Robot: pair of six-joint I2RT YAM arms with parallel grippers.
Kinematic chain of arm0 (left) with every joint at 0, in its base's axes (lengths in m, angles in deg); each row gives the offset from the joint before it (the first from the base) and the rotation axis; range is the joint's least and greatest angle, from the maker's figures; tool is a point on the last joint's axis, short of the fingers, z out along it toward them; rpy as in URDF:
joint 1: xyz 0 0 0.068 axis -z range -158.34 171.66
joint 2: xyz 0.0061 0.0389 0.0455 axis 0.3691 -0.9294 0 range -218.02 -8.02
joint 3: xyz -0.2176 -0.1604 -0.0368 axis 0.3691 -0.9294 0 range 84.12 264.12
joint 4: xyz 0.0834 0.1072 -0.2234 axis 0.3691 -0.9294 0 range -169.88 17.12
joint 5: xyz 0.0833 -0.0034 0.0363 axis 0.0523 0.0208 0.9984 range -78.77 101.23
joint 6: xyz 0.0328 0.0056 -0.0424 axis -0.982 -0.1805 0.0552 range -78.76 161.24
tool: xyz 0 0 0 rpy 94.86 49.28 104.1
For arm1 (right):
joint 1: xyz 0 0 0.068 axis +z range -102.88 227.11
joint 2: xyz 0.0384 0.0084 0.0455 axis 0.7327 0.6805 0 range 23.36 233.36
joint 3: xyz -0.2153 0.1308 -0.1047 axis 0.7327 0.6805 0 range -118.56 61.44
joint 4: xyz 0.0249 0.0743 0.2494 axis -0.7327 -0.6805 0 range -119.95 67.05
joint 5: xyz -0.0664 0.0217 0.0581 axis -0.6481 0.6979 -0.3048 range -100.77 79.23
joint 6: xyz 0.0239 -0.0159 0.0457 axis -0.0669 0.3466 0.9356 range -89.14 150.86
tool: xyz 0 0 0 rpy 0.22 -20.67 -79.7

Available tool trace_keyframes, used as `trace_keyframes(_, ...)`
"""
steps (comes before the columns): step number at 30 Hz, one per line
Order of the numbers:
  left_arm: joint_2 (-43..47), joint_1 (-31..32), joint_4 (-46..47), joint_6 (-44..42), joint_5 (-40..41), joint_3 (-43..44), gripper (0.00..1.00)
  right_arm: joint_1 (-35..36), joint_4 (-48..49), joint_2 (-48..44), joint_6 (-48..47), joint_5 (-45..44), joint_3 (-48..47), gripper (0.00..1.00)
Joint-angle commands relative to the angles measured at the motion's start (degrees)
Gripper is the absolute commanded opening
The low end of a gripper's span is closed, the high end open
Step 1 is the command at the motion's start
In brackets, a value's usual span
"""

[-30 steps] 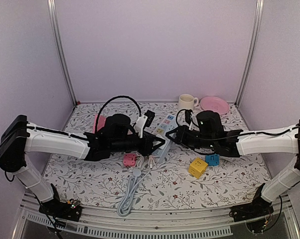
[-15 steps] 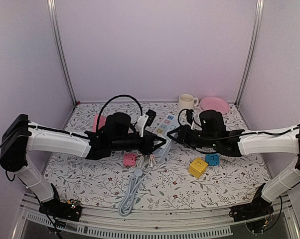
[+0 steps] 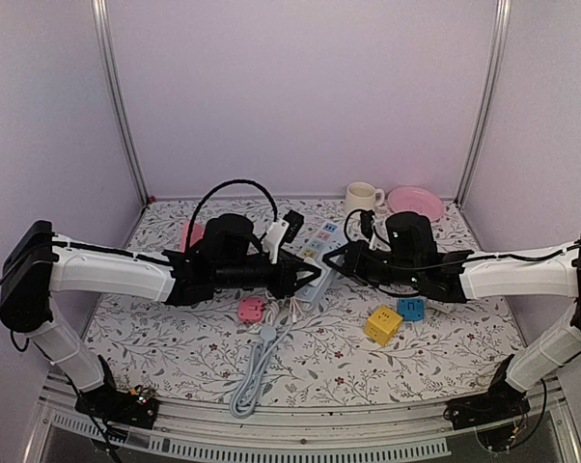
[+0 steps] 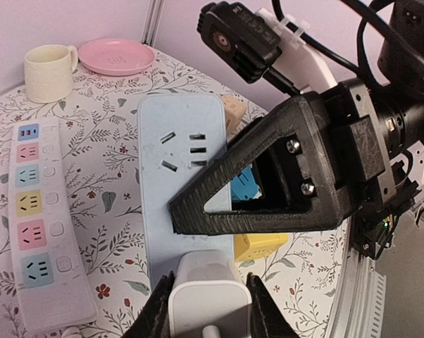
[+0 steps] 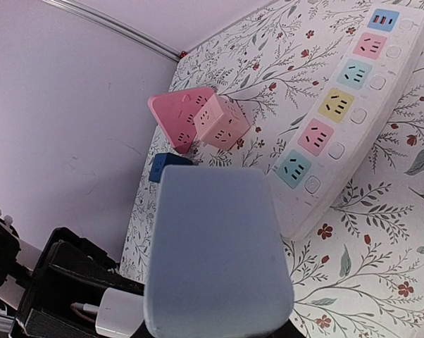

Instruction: Pull the plug off the socket

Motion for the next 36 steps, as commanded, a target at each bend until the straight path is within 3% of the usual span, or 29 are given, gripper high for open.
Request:
trace_keyframes(1,6.6,-0.6,5.5,-1.6,-6.8,2.3,0.04,-4.6,-12.2,1.6,-4.4,-10.7,3.1,0.04)
trace_keyframes(11,7.4,-1.3,6.4,-2.6,-9.4,1.7,0.04,-5.6,-12.9,0.9,-4.8,-10.9,3.5,0.04)
trace_keyframes(18,6.8,-4.0,13.3,3.4,-16.0,0.1,0.05,-5.6,-15.1,0.8,-5.5,-13.9,3.1,0.04)
trace_keyframes(36,5.5,-0.5,1.0,-10.2,-2.5,3.8,0.03,-8.6,-13.2,3.1,-6.3,-7.0,3.4,0.04)
